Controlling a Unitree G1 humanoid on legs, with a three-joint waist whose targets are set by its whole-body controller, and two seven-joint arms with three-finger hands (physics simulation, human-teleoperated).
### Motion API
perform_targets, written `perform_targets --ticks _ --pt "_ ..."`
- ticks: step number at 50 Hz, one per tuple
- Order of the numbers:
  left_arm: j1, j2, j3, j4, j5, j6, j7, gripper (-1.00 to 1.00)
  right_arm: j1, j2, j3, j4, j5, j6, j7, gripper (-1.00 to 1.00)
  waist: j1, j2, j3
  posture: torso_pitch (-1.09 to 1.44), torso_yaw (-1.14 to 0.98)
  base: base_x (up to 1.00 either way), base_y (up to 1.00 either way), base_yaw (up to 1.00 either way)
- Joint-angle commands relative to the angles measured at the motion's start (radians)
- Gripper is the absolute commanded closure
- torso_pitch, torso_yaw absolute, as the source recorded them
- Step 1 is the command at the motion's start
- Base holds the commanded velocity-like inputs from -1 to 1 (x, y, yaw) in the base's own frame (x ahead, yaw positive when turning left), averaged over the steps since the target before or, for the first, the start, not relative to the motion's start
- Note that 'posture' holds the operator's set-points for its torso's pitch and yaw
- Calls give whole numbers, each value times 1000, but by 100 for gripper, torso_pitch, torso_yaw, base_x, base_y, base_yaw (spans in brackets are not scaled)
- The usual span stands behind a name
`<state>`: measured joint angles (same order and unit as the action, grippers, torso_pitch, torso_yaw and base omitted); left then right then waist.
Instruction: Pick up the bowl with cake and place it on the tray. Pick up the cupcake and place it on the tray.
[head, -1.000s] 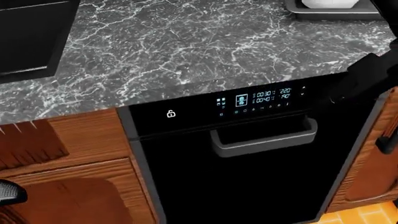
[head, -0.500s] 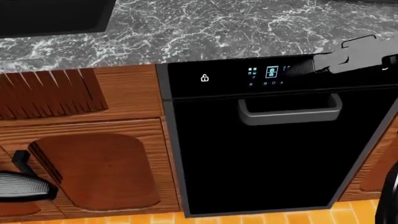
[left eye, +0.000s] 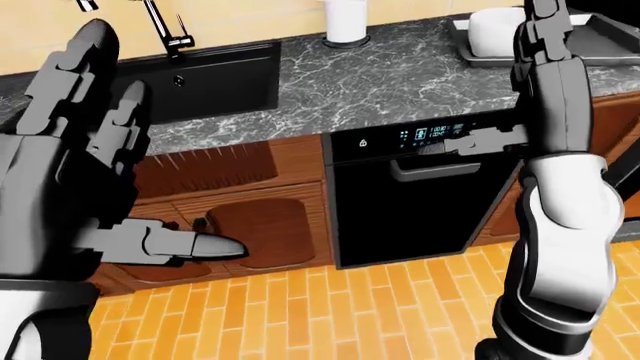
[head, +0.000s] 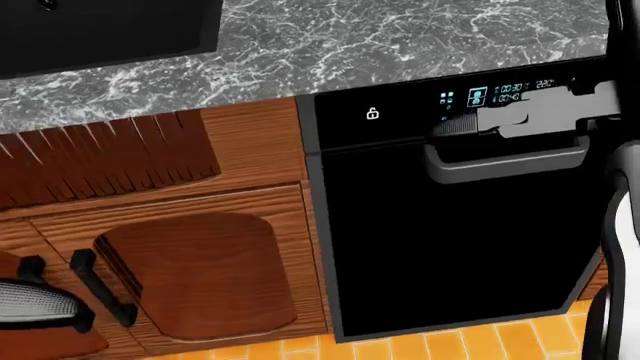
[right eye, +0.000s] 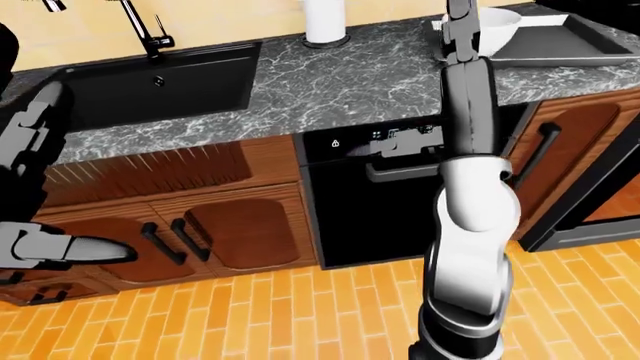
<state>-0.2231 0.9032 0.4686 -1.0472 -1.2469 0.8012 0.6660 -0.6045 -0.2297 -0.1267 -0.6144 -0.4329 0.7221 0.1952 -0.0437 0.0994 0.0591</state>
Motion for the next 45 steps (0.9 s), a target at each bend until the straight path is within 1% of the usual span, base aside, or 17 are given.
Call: perform_targets --ticks 1,2,3,11,13,14,18,21,23,25,26,34,37,38,39,42,45 --pt "-7 17 34 0 9 -26 11 -100 -27 0 9 -40 1 -21 0 -100 3 23 -33 0 0 0 77 0" --pt "-2 18 37 0 8 -30 9 -100 -26 -1 9 -45 1 -17 3 -100 2 56 -29 0 0 0 77 0" --pt "3 20 42 0 6 -33 8 -100 -24 0 10 -44 1 -20 2 -100 13 0 -13 0 0 0 77 0" --pt "-8 14 42 0 5 -22 9 -100 -33 8 21 -58 0 0 3 -100 40 -72 -7 0 0 0 78 0" --pt "3 10 33 0 21 -30 1 -100 -10 14 26 -62 -2 -13 6 -100 43 -115 -18 0 0 0 79 0" --pt "6 9 34 0 22 -31 0 -100 -7 14 25 -63 -3 -15 8 -100 29 -99 -6 0 0 0 79 0" --pt "11 17 31 0 18 -42 5 -100 4 23 25 -66 -3 -21 10 -100 37 -120 -29 0 0 0 78 0" --pt "16 22 30 0 17 -48 7 -100 6 24 23 -65 -2 -23 10 -100 32 -90 -6 0 0 0 78 0" --pt "17 20 30 0 20 -49 5 -100 8 25 22 -64 1 -26 8 -100 28 -50 -6 0 0 0 78 0" --pt "20 17 23 0 30 -53 2 -100 14 28 23 -62 4 -34 4 -100 34 57 -35 0 0 0 79 0" --pt "24 16 24 0 33 -55 0 -100 15 28 24 -63 5 -36 3 -100 38 13 -19 0 0 0 78 0" --pt "42 31 46 0 16 -70 1 -100 24 36 30 -69 0 -35 3 -100 36 -63 5 0 0 0 78 0" --pt "43 34 48 0 13 -72 2 -100 25 37 29 -72 0 -34 5 -100 33 -100 -5 0 0 0 69 0" --pt "41 33 47 0 12 -72 2 -100 27 36 28 -71 0 -37 3 -100 22 -132 -23 0 0 0 62 0" --pt "39 33 44 0 13 -71 3 -100 32 36 22 -64 5 -46 -1 -100 17 -95 -12 0 0 0 60 0" --pt "27 36 46 0 2 -61 10 -100 40 34 18 -69 9 -44 -3 -100 29 -118 -39 0 0 0 61 0" --pt "20 40 48 0 -7 -58 16 -100 35 32 20 -77 9 -34 -2 -100 29 -84 -17 0 0 0 60 0"
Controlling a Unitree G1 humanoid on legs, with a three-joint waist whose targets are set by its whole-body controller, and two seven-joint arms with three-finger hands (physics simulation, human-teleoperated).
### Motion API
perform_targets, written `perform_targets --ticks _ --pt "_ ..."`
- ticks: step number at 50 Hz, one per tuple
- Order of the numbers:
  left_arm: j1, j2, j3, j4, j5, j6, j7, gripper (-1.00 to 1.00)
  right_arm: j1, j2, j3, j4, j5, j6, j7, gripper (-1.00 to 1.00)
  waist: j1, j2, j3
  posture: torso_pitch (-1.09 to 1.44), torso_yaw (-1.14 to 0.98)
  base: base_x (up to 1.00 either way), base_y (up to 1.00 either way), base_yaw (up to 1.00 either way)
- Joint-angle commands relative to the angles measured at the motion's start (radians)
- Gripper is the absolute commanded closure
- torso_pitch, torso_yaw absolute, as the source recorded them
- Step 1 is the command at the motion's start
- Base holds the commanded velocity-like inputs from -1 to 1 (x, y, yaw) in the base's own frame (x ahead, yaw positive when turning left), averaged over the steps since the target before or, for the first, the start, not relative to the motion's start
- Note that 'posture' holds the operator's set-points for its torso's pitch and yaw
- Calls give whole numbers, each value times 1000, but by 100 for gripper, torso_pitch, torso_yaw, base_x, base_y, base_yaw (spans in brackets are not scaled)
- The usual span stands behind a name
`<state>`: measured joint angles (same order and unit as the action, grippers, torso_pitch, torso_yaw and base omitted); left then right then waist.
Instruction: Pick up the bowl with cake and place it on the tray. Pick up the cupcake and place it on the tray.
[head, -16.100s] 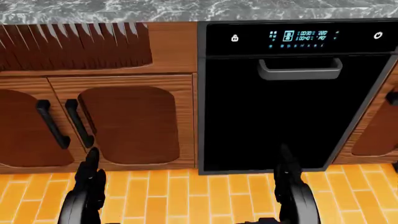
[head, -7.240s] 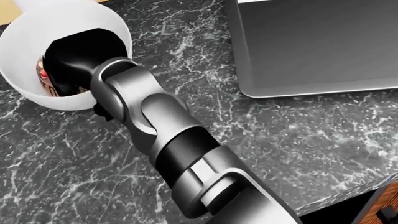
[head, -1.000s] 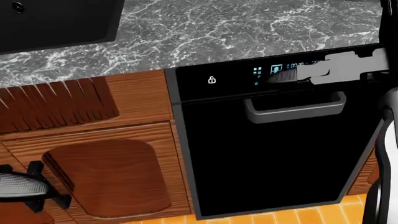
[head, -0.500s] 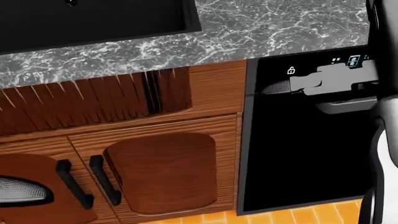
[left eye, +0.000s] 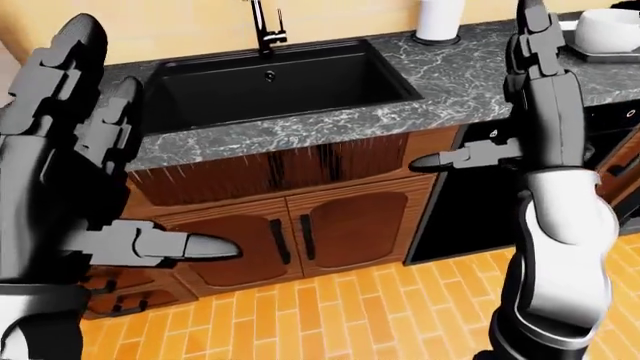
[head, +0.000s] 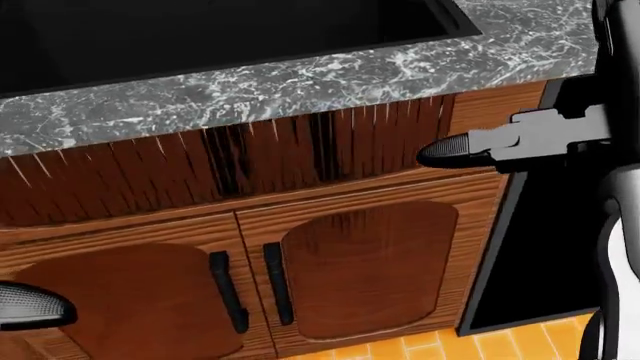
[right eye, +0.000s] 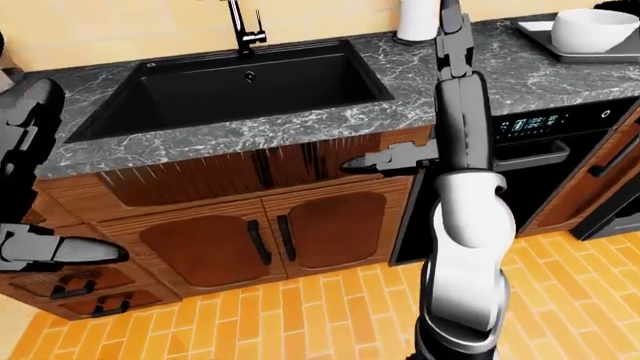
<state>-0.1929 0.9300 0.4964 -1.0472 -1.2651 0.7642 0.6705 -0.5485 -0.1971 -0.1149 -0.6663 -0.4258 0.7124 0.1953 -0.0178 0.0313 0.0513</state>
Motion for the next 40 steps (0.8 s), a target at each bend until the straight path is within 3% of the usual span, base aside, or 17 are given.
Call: perform_targets --ticks 1,2,3,5,8,11,14,15,16,20,23,25,27,28,30,35,40 --pt "-10 14 20 0 11 -22 12 -100 -21 -1 9 -26 2 -23 -2 -100 2 2 -4 0 0 0 59 0" --pt "-9 15 23 0 8 -23 12 -100 -19 0 11 -28 1 -23 -3 -100 -1 38 -10 0 0 0 61 0" --pt "-8 16 24 0 7 -23 12 -100 -18 1 12 -28 -1 -23 -4 -100 5 102 -25 0 0 0 60 0" --pt "-7 17 29 0 4 -22 11 -100 -16 1 15 -28 -4 -24 -4 -100 12 74 -2 0 0 0 60 0" --pt "0 10 28 0 17 -25 1 -100 -15 5 16 -25 -5 -31 -5 -100 13 39 -5 0 0 0 67 0" --pt "3 9 33 0 16 -25 -1 -100 -15 7 15 -21 -4 -34 -6 -100 11 6 12 0 0 0 71 0" --pt "3 10 30 0 17 -27 0 -100 -12 9 17 -20 -3 -39 -8 -100 8 -32 12 0 0 0 71 0" --pt "2 11 30 0 16 -27 1 -100 -11 10 17 -21 -3 -39 -7 -100 3 -63 -3 0 0 0 70 0" --pt "1 14 32 0 11 -27 4 -100 -11 10 17 -23 -4 -37 -7 -100 -6 -46 0 0 0 0 70 0" --pt "-2 18 34 0 3 -26 9 -100 -9 9 16 -27 -8 -35 -9 -100 5 -50 -25 0 0 0 63 0" --pt "4 12 24 0 19 -31 2 -100 -6 11 18 -20 -9 -46 -14 -100 2 -17 -3 0 0 0 63 0" --pt "5 9 24 0 23 -30 -1 -100 -11 11 18 -20 -10 -44 -14 -100 -3 26 -3 0 0 0 62 0" --pt "10 4 23 0 32 -33 -8 -100 -8 11 20 -16 -12 -50 -14 -100 6 134 -31 0 0 0 60 0" --pt "13 1 20 0 39 -35 -11 -100 -6 12 20 -14 -12 -52 -15 -100 1 68 -4 0 0 0 53 0" --pt "22 -1 18 0 48 -41 -17 -100 -1 13 20 -9 -16 -58 -17 -100 9 75 -8 0 0 0 45 0" --pt "28 5 21 0 45 -49 -18 -100 -3 19 18 -14 -13 -51 -15 -100 9 25 1 0 0 0 33 0" --pt "20 12 21 0 33 -47 -8 -100 -1 18 16 -24 2 -42 -15 -100 6 37 -3 0 0 0 0 0"
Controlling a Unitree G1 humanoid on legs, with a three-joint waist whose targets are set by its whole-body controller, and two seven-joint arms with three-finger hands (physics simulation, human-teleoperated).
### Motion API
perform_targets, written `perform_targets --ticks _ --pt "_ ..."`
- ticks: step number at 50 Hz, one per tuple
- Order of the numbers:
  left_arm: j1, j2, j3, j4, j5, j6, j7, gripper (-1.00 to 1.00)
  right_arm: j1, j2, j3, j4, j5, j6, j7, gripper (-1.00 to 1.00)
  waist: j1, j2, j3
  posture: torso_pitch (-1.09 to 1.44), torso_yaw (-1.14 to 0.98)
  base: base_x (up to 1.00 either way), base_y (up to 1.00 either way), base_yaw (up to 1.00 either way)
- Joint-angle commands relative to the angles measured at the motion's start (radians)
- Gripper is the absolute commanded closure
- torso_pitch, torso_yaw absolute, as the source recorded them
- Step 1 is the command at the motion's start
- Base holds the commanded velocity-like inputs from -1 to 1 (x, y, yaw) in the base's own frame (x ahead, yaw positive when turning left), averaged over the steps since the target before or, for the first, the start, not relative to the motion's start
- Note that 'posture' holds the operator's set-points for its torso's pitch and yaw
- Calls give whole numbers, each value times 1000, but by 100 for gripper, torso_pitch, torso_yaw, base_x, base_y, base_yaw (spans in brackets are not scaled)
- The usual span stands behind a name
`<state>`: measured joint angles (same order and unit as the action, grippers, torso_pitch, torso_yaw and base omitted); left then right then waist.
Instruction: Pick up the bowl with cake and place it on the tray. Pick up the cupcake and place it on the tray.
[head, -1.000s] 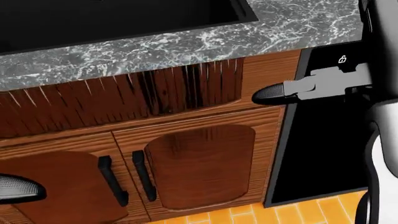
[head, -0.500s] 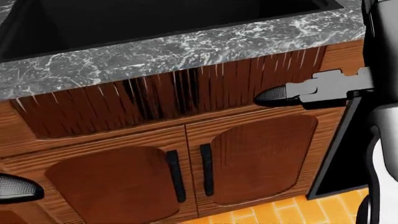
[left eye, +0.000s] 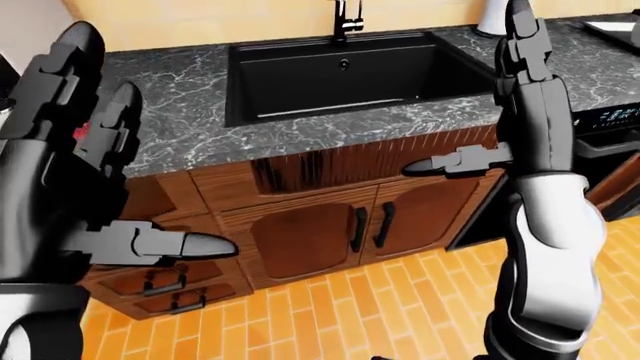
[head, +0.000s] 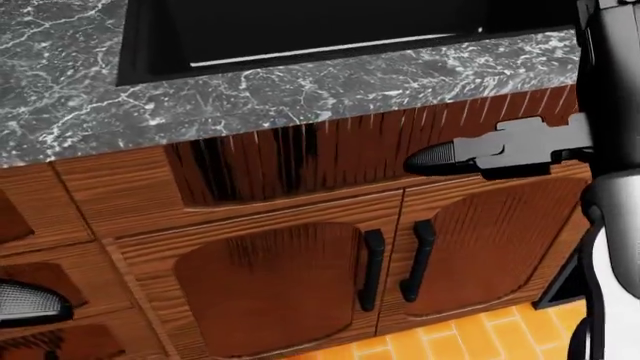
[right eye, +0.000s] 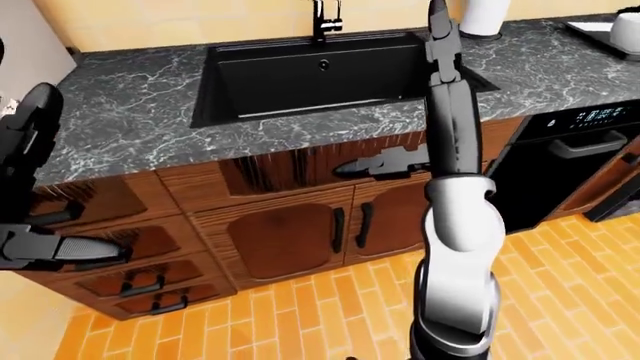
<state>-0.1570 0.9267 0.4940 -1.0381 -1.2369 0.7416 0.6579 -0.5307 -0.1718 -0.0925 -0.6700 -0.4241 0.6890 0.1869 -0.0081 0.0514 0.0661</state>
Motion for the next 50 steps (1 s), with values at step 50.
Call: perform_targets --ticks 50 --pt "-21 46 65 -9 -51 -22 24 -100 -13 -9 -6 -56 34 -2 -27 -100 21 -41 -25 0 0 0 9 26"
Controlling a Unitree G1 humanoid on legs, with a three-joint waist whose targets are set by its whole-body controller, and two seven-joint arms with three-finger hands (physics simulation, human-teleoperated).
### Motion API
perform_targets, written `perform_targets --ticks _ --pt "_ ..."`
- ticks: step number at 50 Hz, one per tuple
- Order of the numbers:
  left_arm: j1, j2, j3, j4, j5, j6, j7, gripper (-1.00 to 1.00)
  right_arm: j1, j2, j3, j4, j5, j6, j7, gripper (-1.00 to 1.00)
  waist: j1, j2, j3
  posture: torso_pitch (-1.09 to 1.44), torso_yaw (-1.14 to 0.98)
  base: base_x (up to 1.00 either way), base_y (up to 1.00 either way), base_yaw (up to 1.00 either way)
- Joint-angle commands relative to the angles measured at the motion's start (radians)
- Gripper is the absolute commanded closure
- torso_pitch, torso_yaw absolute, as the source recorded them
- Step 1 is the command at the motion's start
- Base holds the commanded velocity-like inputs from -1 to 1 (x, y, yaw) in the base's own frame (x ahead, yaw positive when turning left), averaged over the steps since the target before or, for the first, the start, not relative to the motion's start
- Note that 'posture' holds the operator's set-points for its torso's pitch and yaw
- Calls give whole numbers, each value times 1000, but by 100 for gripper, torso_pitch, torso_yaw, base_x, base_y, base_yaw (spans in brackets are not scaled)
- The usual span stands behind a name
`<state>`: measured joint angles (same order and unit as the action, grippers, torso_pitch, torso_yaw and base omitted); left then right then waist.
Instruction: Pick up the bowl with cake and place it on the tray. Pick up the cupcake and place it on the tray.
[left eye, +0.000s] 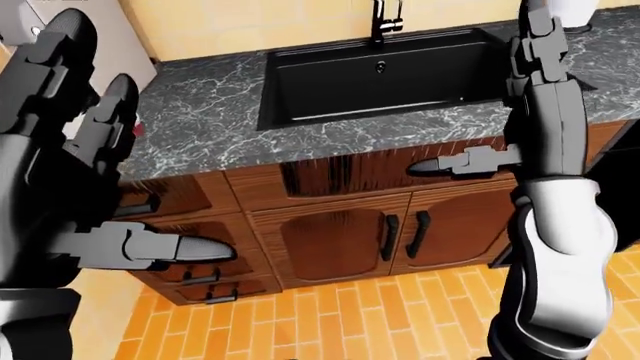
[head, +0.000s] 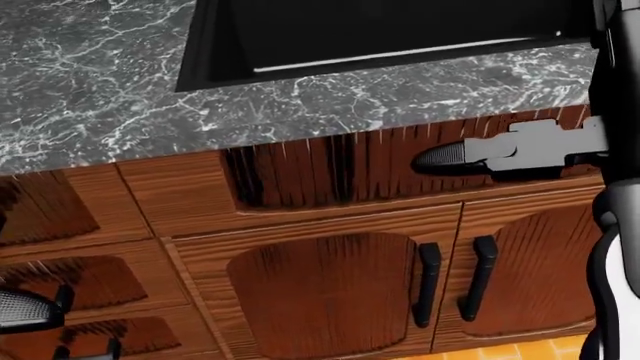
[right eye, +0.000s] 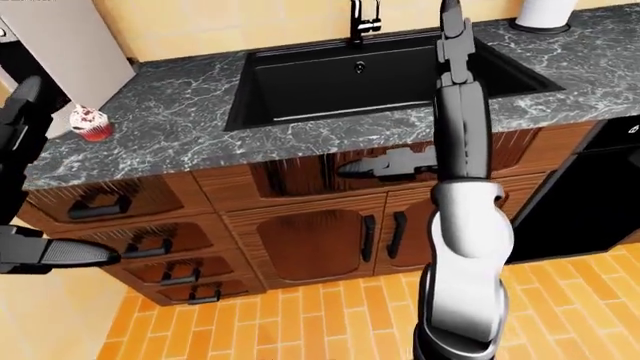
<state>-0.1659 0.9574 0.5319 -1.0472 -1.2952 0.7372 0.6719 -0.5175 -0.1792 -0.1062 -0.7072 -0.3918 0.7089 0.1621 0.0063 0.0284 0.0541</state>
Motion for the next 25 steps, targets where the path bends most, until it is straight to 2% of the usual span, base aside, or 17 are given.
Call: perform_targets --ticks 1,2,3,4,5,6,7,8,11,14,17,21,22,23,24,25 --pt "-12 16 30 0 4 -17 11 -100 -27 1 6 -23 5 -17 -1 -100 6 -4 -16 0 0 0 80 0" --pt "-13 17 30 0 4 -16 11 -100 -27 2 6 -25 7 -16 -1 -100 14 -18 -11 0 0 0 99 0" --pt "-13 17 31 0 2 -16 12 -100 -25 2 6 -26 10 -17 -2 -100 41 -35 -5 0 0 0 0 100" --pt "-13 17 30 0 2 -16 13 -100 -24 3 5 -26 13 -19 -3 -100 33 25 -20 0 0 0 0 100" --pt "-13 16 29 0 3 -16 12 -100 -23 4 4 -25 17 -20 -4 -100 23 64 -11 0 0 0 0 100" --pt "-13 16 29 0 5 -16 12 -100 -22 4 2 -25 20 -20 -6 -100 22 93 -7 0 0 0 0 100" --pt "-14 16 30 0 4 -15 12 -100 -21 3 3 -26 22 -20 -6 -100 42 150 -21 0 0 0 0 100" --pt "-14 15 28 0 6 -15 10 -100 -20 3 3 -26 24 -20 -8 -100 32 95 -3 0 0 0 0 100" --pt "-17 14 26 0 8 -14 11 -100 -17 3 1 -19 32 -30 -13 -100 62 67 -26 0 0 0 0 100" --pt "-19 15 28 0 4 -11 13 -100 -14 1 0 -12 40 -40 -16 -100 64 41 -10 0 0 0 0 100" --pt "-23 19 29 0 -3 -10 18 -100 -9 2 1 -12 45 -45 -18 -100 49 22 0 0 0 0 0 100" --pt "-21 20 36 0 -7 -9 17 -100 -13 -1 4 -23 41 -32 -17 -100 32 -5 -9 0 0 0 0 100" --pt "-21 20 39 0 -9 -9 17 -100 -17 -2 5 -25 38 -25 -16 -100 -1 -13 -15 0 0 0 30 0" --pt "-21 20 39 0 -9 -9 16 -100 -18 -2 4 -28 37 -21 -14 -100 -7 -40 -1 0 0 0 0 0" --pt "-21 19 38 0 -8 -9 15 -100 -17 -2 4 -30 35 -20 -14 -100 -11 -46 6 0 0 0 0 0" --pt "-21 19 37 0 -5 -8 14 -100 -18 -2 4 -33 34 -15 -13 -100 -8 -71 -4 0 0 0 0 0"
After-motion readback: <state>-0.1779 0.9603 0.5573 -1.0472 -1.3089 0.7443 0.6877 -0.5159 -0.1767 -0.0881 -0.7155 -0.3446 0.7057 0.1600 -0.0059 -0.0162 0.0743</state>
